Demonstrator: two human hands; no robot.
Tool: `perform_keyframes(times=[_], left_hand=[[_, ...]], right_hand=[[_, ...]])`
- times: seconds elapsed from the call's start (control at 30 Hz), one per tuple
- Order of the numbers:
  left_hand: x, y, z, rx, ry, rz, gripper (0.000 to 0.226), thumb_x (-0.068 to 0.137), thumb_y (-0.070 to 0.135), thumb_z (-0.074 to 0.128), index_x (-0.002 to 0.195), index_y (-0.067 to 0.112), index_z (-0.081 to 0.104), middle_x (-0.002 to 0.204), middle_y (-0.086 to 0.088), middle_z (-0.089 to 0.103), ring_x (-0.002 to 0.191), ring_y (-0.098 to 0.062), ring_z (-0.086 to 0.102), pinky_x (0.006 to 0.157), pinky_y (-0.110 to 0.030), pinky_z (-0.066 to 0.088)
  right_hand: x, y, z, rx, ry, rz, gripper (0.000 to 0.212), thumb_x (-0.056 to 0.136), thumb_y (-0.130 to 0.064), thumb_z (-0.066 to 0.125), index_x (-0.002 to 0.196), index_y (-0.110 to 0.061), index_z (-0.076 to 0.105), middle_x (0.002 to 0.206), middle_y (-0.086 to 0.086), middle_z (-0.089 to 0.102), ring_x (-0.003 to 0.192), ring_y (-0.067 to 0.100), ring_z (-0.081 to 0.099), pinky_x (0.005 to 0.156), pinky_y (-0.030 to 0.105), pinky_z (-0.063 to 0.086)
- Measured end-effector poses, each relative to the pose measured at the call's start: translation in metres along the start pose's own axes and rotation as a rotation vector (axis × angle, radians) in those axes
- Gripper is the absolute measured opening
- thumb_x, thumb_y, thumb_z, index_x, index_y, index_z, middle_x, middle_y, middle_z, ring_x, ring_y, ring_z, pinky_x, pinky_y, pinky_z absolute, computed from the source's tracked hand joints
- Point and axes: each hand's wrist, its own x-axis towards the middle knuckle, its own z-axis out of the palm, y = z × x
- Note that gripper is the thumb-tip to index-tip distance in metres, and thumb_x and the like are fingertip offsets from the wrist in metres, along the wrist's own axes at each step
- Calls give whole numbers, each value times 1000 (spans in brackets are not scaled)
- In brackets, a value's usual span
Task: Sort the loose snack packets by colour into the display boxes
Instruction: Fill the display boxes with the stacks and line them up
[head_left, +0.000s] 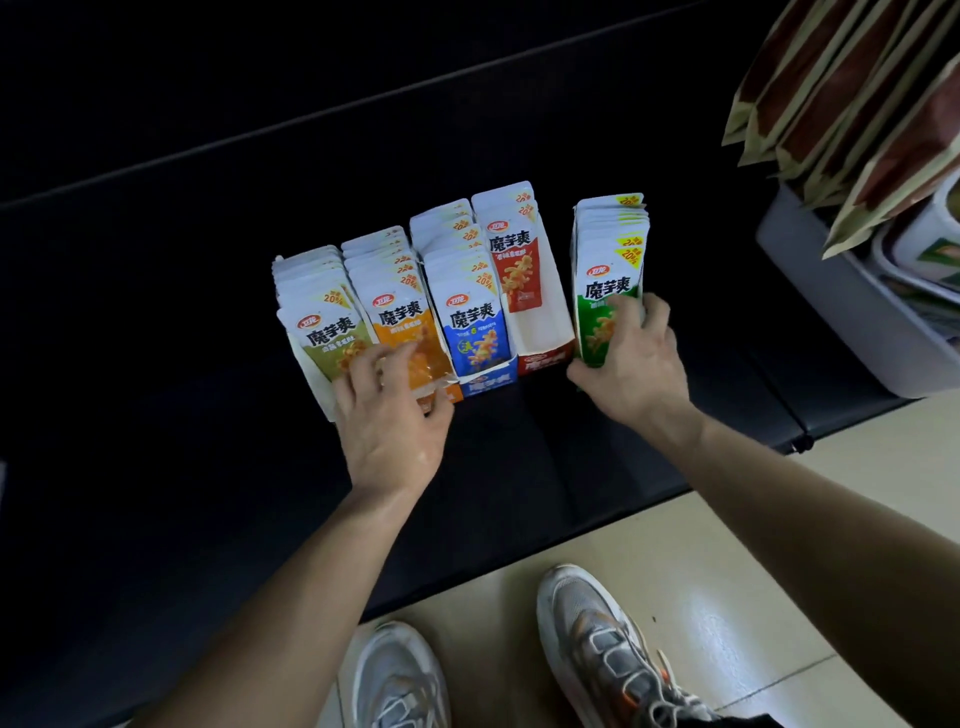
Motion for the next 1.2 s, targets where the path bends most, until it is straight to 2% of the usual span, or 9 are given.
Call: perform_keyframes(times=[0.17,0.37,0.5,0.63,0.77,0.87,1.0,1.2], left_hand=[[1,-24,3,85,9,-123,68,80,44,74,139,25,46,149,-10,29,136,-37,26,107,-53,34],[-2,-25,10,54,38,-103,69,80,46,71,140,29,43,152,-9,27,138,-36,24,108,-52,29],[-1,-32,4,54,51,-104,70,80,47,71,141,30,42,151,-8,29,137,-34,25,108,-52,31],[-1,-45,-6,78,65,-158,70,81,49,68,142,30,42,151,-12,26,137,-36,26,108,-52,34],[2,-55,-9,-44,-14,-248,72,84,50,67,146,33,34,157,-12,11,139,-36,25,109,-51,39],[5,-49,-8,-224,-87,-273,73,86,50,69,147,35,31,157,-2,10,137,-29,37,101,-45,49],[5,-42,-4,-234,-69,-263,68,85,53,69,143,35,39,157,0,14,135,-26,41,93,-40,49],[4,-39,4,-217,-50,-227,62,82,54,71,135,36,45,159,0,13,134,-26,43,89,-39,52]], right_hand=[[31,-10,-14,9,-82,-77,105,70,-32,83,153,-30,19,151,9,26,131,38,42,103,50,44],[56,-18,-23,-84,-145,-115,114,71,-25,84,155,-41,9,151,10,26,130,38,45,103,46,47],[54,-14,-18,-68,-143,-101,110,75,-38,83,155,-42,9,154,9,23,134,37,42,106,47,45],[42,-21,-8,-188,-66,-30,98,81,-60,69,155,-39,8,157,12,15,136,47,32,101,55,44],[33,-31,4,-191,-63,-48,96,83,-63,65,156,-37,8,155,15,11,133,50,33,102,57,43],[36,-33,6,-173,-72,-61,102,80,-65,67,156,-37,5,156,15,7,137,48,27,104,58,41],[40,-30,5,-180,-66,-83,108,76,-64,72,156,-38,5,156,13,7,138,47,26,105,58,40],[45,-27,3,-185,-68,-96,111,74,-59,78,157,-39,7,156,12,8,139,45,26,109,57,37]])
